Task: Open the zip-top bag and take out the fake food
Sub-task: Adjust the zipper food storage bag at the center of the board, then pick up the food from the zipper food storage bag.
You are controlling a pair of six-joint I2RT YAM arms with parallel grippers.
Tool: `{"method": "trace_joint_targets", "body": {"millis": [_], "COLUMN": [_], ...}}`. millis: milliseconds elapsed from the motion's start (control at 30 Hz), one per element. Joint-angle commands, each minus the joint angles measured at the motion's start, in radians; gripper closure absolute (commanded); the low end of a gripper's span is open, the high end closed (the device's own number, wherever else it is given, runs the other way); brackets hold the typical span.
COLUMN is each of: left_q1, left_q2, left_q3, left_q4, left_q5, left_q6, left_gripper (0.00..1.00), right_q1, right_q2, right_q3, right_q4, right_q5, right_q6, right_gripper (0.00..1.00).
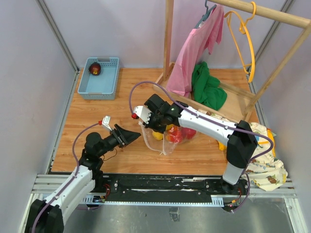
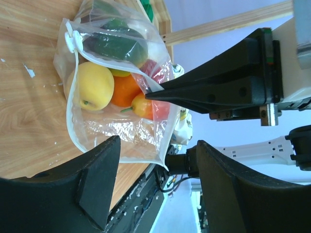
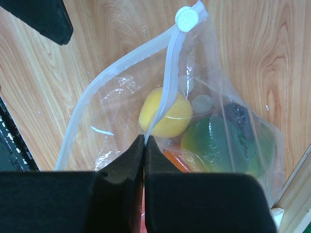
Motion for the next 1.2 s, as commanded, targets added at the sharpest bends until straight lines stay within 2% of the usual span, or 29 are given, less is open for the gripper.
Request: {"method": "trace_joint_targets", "body": {"millis": [0, 200, 367, 467, 700, 867, 1067, 1167], "left_q1": [-0.038, -0.084, -0.126, -0.148, -0.23, -0.268, -0.324, -0.334], "left_q2": [0.029, 0.064, 0.107, 0.153, 0.308, 0.399, 0.39, 0.409], "left_q3": [0.032, 0.034, 0.059, 0.078, 0.117, 0.142, 0.148, 0.159], "left_q4": [0.067, 0.113, 0.122, 0.122, 0.159, 0.178, 0.194, 0.222], "left_q5": [-0.029, -0.058, -0.084, -0.105, -0.165, -0.219, -0.383, -0.396], "left_q6": [0.028, 0.026, 0.031, 0.041, 0.088, 0.179, 0.387, 0.459], "left_gripper": [0.32, 0.3, 0.34, 0.44, 0.46, 0.45, 0.4, 0.39], "right_q1": [-0.014, -0.015, -0.016, -0.015, -0.016, -0.021, -0.044, -0.051], "right_q2": [-0.039, -0.049, -0.05, -0.049, -0.057, -0.063, -0.079, -0.086], "right_q3": [0.015, 0.024, 0.033, 0.043, 0.059, 0.07, 0.065, 0.055], "right_q4": [-0.018, -0.007, 0.002, 0.002, 0.003, -0.001, -0.011, -0.01], "right_q5": [0.002, -0.014, -0.036, -0.058, -0.086, -0.103, -0.188, -0.236], "right_q6": [-0.015, 0.027, 0.052, 0.059, 0.073, 0.094, 0.104, 0.095], "right_gripper": [0.99, 0.99, 0.99, 0.99, 0.99, 0.99, 0.99, 0.99]}}
